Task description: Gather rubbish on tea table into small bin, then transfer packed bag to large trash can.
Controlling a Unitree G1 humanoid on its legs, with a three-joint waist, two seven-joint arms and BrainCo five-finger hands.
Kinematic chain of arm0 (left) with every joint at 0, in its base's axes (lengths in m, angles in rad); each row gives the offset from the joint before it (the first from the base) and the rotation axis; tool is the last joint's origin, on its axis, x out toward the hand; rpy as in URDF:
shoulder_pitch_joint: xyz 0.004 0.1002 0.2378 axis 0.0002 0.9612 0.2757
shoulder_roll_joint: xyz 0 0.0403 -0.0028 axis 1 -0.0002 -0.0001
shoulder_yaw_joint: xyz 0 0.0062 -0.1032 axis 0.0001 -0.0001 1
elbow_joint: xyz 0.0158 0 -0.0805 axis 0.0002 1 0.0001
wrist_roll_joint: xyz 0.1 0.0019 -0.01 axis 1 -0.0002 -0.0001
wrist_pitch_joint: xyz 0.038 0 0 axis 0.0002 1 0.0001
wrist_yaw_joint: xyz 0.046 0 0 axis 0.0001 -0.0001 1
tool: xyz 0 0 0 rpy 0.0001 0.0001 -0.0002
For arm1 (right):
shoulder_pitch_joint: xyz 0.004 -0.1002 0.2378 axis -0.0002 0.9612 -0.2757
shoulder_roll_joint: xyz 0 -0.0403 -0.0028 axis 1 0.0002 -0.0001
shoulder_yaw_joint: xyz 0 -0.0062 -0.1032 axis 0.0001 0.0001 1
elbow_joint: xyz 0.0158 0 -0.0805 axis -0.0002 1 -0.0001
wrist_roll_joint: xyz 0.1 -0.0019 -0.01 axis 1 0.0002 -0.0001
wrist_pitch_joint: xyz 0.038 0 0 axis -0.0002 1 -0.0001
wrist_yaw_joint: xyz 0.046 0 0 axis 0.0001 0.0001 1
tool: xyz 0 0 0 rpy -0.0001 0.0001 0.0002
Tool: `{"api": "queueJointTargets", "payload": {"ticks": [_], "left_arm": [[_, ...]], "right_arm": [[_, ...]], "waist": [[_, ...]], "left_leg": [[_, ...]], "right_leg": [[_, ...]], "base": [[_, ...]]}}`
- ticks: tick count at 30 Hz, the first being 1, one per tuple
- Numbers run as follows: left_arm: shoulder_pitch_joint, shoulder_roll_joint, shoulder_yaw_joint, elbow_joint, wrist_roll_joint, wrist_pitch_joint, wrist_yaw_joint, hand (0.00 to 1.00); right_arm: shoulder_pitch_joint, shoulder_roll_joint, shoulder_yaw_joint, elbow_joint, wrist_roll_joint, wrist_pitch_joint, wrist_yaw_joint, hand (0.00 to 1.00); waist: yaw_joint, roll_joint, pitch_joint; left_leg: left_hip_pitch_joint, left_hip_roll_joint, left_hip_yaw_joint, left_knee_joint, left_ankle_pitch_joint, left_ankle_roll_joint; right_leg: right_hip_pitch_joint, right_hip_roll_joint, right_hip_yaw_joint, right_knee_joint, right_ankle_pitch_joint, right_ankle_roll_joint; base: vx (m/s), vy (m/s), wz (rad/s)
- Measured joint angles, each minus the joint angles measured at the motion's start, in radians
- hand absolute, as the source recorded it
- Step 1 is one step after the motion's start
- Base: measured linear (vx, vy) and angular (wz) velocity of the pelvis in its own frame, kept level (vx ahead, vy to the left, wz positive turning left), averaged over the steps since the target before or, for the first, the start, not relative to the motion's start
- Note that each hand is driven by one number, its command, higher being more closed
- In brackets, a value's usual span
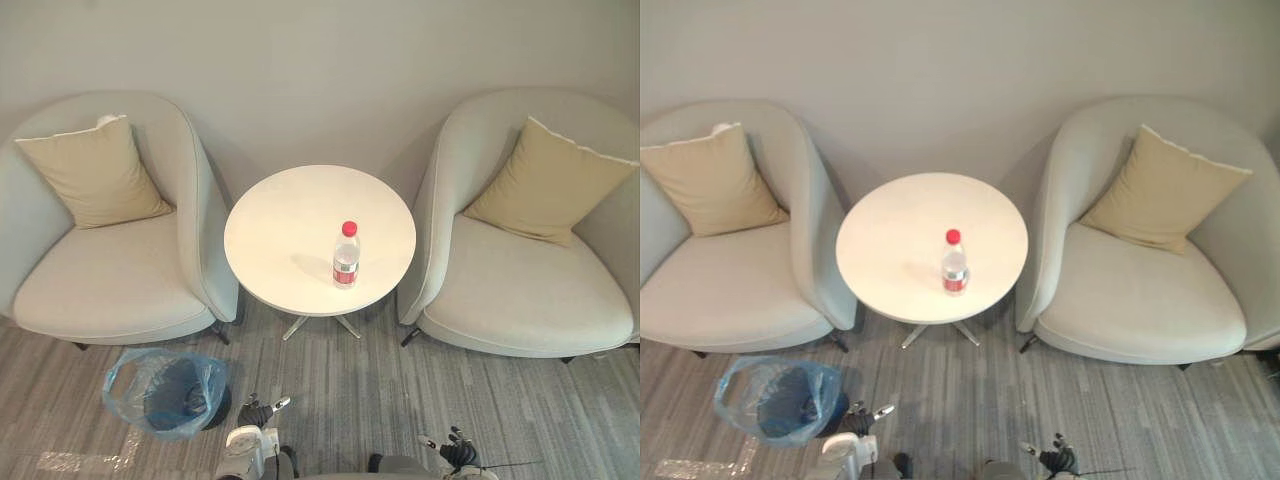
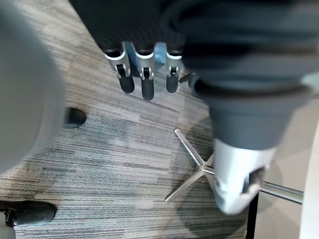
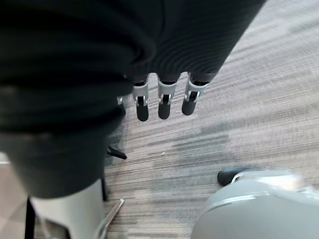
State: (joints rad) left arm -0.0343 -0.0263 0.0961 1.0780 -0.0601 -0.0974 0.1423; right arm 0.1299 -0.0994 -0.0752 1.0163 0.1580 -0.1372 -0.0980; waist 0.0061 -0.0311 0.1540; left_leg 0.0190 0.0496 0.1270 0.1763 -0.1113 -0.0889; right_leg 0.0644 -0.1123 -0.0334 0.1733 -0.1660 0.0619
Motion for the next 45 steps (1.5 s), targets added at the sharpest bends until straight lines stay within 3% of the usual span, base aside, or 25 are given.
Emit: {"api": "queueJointTargets", "payload": {"ticks": [7, 11, 18, 21, 23, 28, 38, 45], "left_arm": [[0.008, 0.0, -0.041, 0.023, 0.003, 0.0, -0.019, 0.0], [0.007, 0.006, -0.092, 0.048, 0.02, -0.001, -0.021, 0.0], [0.006, 0.048, -0.162, 0.06, 0.04, -0.004, -0.024, 0.0], [0.01, 0.109, -0.173, 0.061, 0.058, -0.004, -0.049, 0.0], [0.036, 0.139, -0.163, 0.061, 0.05, -0.004, -0.049, 0.0], [0.044, 0.141, -0.164, 0.053, 0.055, -0.007, -0.055, 0.0], [0.042, 0.132, -0.164, 0.012, 0.061, -0.029, -0.05, 0.0], [0.041, 0.128, -0.165, -0.01, 0.061, -0.033, -0.037, 0.0]], "right_arm": [[0.0, -0.001, 0.0, 0.022, 0.001, -0.004, 0.01, 0.0], [-0.005, -0.012, 0.0, 0.042, 0.0, -0.011, 0.013, 0.0], [-0.055, -0.049, 0.041, 0.038, -0.045, 0.007, 0.004, 0.0], [-0.035, -0.13, 0.108, -0.242, -0.073, 0.006, 0.013, 0.0], [-0.001, -0.114, 0.107, -0.372, -0.033, -0.015, 0.04, 0.0], [-0.012, -0.051, 0.117, -0.421, -0.04, -0.024, 0.048, 0.0], [-0.225, -0.059, 0.118, -0.502, -0.276, -0.061, -0.101, 0.0], [-0.289, -0.057, 0.118, -0.541, -0.286, -0.06, -0.173, 0.0]], "waist": [[-0.002, 0.002, -0.014], [-0.004, 0.017, -0.029], [-0.002, 0.0, -0.043], [0.001, -0.004, -0.045], [0.007, -0.014, -0.052], [0.013, -0.008, -0.048], [0.058, 0.007, -0.024], [0.061, 0.016, 0.002]], "left_leg": [[0.074, -0.021, -0.001, -0.095, 0.023, 0.021], [0.077, -0.02, -0.034, -0.144, 0.055, 0.018], [0.063, -0.025, -0.06, -0.174, 0.077, 0.021], [0.031, -0.034, -0.098, -0.16, 0.078, 0.023], [0.018, -0.038, -0.117, -0.159, 0.079, 0.025], [0.014, -0.053, -0.139, -0.167, 0.085, 0.033], [-0.025, -0.07, -0.219, -0.173, 0.091, 0.04], [-0.044, -0.072, -0.252, -0.172, 0.088, 0.044]], "right_leg": [[0.035, -0.008, 0.003, -0.026, -0.01, 0.013], [0.035, 0.003, -0.004, -0.042, -0.009, 0.012], [0.026, 0.008, 0.007, -0.075, 0.009, 0.005], [0.005, 0.004, 0.024, -0.102, 0.04, 0.008], [0.005, 0.002, 0.021, -0.119, 0.043, 0.008], [0.006, -0.009, 0.015, -0.127, 0.044, 0.012], [0.005, -0.015, -0.022, -0.146, 0.049, 0.019], [0.0, -0.014, -0.024, -0.149, 0.06, 0.028]], "base": [[0.05, 0.02, 0.01], [0.0, -0.052, 0.13], [-0.03, -0.009, 0.04], [-0.03, 0.023, -0.08], [-0.02, 0.024, 0.17], [-0.02, 0.022, 0.09], [0.02, -0.005, 0.18], [0.05, 0.0, 0.13]]}}
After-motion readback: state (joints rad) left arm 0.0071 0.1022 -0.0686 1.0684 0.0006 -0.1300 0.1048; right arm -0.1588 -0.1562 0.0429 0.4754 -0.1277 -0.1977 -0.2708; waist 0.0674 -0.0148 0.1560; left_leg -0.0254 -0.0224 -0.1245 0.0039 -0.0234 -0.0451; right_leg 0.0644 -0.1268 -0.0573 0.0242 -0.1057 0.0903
